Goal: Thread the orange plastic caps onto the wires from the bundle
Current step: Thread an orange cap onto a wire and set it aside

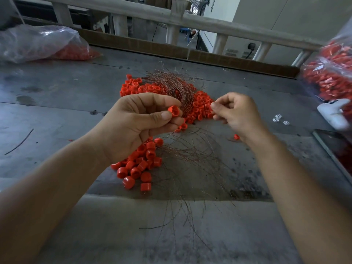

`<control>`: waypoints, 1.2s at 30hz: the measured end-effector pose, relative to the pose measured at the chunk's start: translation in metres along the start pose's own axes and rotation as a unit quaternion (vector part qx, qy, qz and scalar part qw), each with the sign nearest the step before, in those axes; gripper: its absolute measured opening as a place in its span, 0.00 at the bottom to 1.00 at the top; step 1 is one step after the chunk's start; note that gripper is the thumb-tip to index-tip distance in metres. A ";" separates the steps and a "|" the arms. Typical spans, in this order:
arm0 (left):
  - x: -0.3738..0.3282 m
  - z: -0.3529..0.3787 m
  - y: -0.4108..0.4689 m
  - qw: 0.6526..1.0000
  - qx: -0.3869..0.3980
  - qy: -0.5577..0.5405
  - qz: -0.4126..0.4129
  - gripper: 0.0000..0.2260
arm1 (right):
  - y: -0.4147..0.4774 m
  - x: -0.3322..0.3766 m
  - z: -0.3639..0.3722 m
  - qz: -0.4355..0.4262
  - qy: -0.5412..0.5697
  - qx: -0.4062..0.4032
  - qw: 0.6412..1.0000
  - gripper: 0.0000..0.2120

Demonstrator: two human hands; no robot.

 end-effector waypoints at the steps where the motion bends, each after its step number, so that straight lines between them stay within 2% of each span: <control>1: 0.000 0.000 0.000 1.000 -0.002 0.005 -0.001 0.11 | -0.003 0.004 -0.002 0.021 0.087 0.016 0.996 0.08; 3: 0.001 0.000 0.000 1.000 -0.006 0.017 -0.002 0.11 | -0.012 0.015 0.000 0.044 0.209 0.064 0.975 0.06; 6: 0.002 0.001 0.000 0.999 -0.010 0.034 -0.004 0.11 | -0.025 0.031 0.011 0.059 0.286 0.143 0.946 0.05; 8: 0.003 0.001 0.000 0.999 -0.011 0.036 -0.005 0.11 | -0.032 0.038 0.019 0.064 0.307 0.177 0.933 0.04; 12: 0.002 0.001 0.000 0.999 -0.009 0.042 -0.003 0.11 | -0.039 0.045 0.026 0.059 0.322 0.216 0.920 0.07; 19: 0.002 0.002 0.001 0.999 -0.002 0.047 0.001 0.11 | -0.044 0.047 0.030 0.044 0.335 0.236 0.911 0.08; 22: 0.002 0.002 0.000 0.998 -0.012 0.065 0.014 0.10 | -0.045 0.048 0.031 0.011 0.300 0.217 0.929 0.09; 26: 0.000 0.004 -0.001 0.992 -0.031 0.110 0.049 0.09 | -0.050 0.057 0.030 -0.121 0.183 0.138 0.966 0.06; 28: -0.001 0.004 -0.001 0.991 -0.034 0.117 0.055 0.08 | -0.052 0.059 0.032 -0.163 0.157 0.120 0.967 0.06; 36: 0.000 0.002 -0.001 0.990 -0.053 0.112 0.062 0.08 | -0.057 0.060 0.034 -0.232 0.080 0.055 0.968 0.16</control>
Point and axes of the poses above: each hand's wrist, its own y-axis towards the middle knuckle, its own z-axis out of the palm, x = y × z, the point moved 4 cm from there along y, towards the middle knuckle, and after that the axes turned 1 degree about -y, right-handed, at the moved point
